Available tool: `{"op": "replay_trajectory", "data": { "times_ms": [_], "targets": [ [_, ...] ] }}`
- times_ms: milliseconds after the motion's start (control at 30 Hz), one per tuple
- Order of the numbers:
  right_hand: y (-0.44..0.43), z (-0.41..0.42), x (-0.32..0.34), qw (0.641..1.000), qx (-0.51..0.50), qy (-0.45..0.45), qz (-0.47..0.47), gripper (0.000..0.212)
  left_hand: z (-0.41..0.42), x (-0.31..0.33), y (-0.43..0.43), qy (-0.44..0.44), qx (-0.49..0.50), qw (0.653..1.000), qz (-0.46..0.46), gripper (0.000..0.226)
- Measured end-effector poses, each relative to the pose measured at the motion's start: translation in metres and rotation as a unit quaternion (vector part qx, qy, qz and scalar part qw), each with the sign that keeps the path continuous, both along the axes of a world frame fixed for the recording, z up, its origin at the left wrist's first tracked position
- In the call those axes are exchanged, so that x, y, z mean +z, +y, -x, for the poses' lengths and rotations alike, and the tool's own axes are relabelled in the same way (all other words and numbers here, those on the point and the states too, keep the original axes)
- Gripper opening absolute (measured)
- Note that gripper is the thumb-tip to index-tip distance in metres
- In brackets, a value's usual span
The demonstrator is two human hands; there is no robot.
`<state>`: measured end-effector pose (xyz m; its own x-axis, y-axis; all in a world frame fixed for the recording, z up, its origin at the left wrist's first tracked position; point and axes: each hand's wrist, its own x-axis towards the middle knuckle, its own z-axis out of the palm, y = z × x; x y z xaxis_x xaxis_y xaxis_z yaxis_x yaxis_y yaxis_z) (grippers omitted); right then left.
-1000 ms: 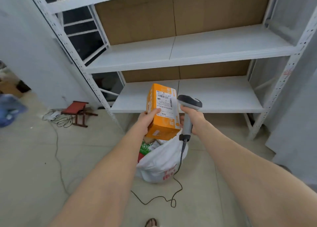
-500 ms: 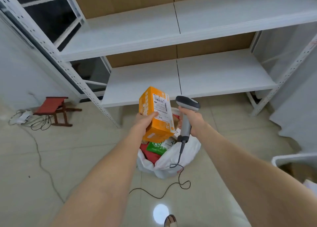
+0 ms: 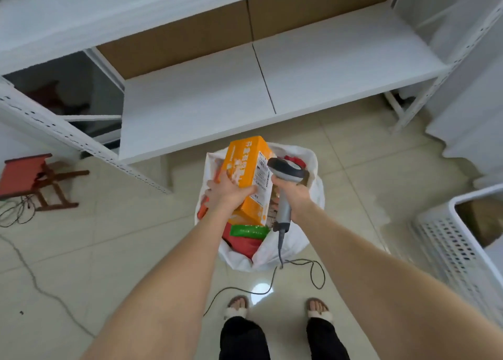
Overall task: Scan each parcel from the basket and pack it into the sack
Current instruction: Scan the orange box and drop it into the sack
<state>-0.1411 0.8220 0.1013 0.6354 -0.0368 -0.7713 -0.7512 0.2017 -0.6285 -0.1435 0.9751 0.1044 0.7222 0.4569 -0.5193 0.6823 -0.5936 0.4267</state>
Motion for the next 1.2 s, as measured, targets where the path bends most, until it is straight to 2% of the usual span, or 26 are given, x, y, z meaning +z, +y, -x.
{"op": "replay_trajectory", "data": {
  "times_ms": [67, 133, 233, 267, 400, 500, 633, 733, 800, 933, 1000, 1100, 1200],
  "targets": [
    [0.012, -0.005, -0.020, 0.999, -0.045, -0.001, 0.003, 0.060, -0.013, -0.017, 0.002, -0.010, -0.060, 0.995, -0.078, 0.111],
    [0.022, -0.012, -0.041, 0.996, -0.089, -0.007, 0.009, 0.050, -0.026, -0.038, 0.003, -0.005, -0.120, 0.986, -0.115, 0.109],
    [0.038, -0.018, -0.067, 0.993, -0.110, -0.006, 0.039, 0.022, -0.035, -0.072, 0.005, 0.043, -0.204, 0.974, -0.083, 0.111],
    [0.043, -0.018, -0.075, 0.992, -0.112, -0.007, 0.055, 0.019, -0.036, -0.082, 0.008, 0.054, -0.211, 0.974, -0.065, 0.109],
    [0.068, -0.018, -0.094, 0.987, -0.100, -0.019, 0.124, 0.023, -0.045, -0.104, 0.024, 0.058, -0.223, 0.973, -0.036, 0.082],
    [0.076, -0.019, -0.102, 0.976, -0.115, -0.020, 0.182, 0.024, -0.047, -0.114, 0.034, 0.068, -0.234, 0.970, -0.009, 0.076],
    [0.085, -0.024, -0.108, 0.977, -0.053, -0.006, 0.205, 0.055, -0.044, -0.126, 0.049, 0.089, -0.193, 0.977, 0.029, 0.080],
    [0.097, -0.029, -0.112, 0.982, -0.033, -0.016, 0.185, 0.031, -0.051, -0.130, 0.053, 0.050, -0.179, 0.979, 0.087, 0.074],
    [0.104, -0.029, -0.112, 0.981, -0.035, -0.012, 0.191, 0.025, -0.052, -0.129, 0.055, 0.019, -0.156, 0.983, 0.093, 0.067],
    [0.116, -0.019, -0.105, 0.980, -0.032, -0.002, 0.197, 0.029, -0.035, -0.121, 0.068, -0.042, -0.150, 0.988, -0.001, 0.062],
    [0.117, -0.016, -0.110, 0.977, 0.002, 0.008, 0.214, 0.028, -0.034, -0.127, 0.075, -0.038, -0.183, 0.982, -0.033, 0.051],
    [0.118, -0.015, -0.122, 0.957, 0.065, 0.043, 0.281, 0.050, -0.041, -0.139, 0.082, 0.008, -0.199, 0.980, 0.014, 0.046],
    [0.124, -0.020, -0.118, 0.932, 0.058, 0.010, 0.359, 0.044, -0.044, -0.142, 0.090, 0.037, -0.199, 0.978, 0.047, 0.051]
  ]
}}
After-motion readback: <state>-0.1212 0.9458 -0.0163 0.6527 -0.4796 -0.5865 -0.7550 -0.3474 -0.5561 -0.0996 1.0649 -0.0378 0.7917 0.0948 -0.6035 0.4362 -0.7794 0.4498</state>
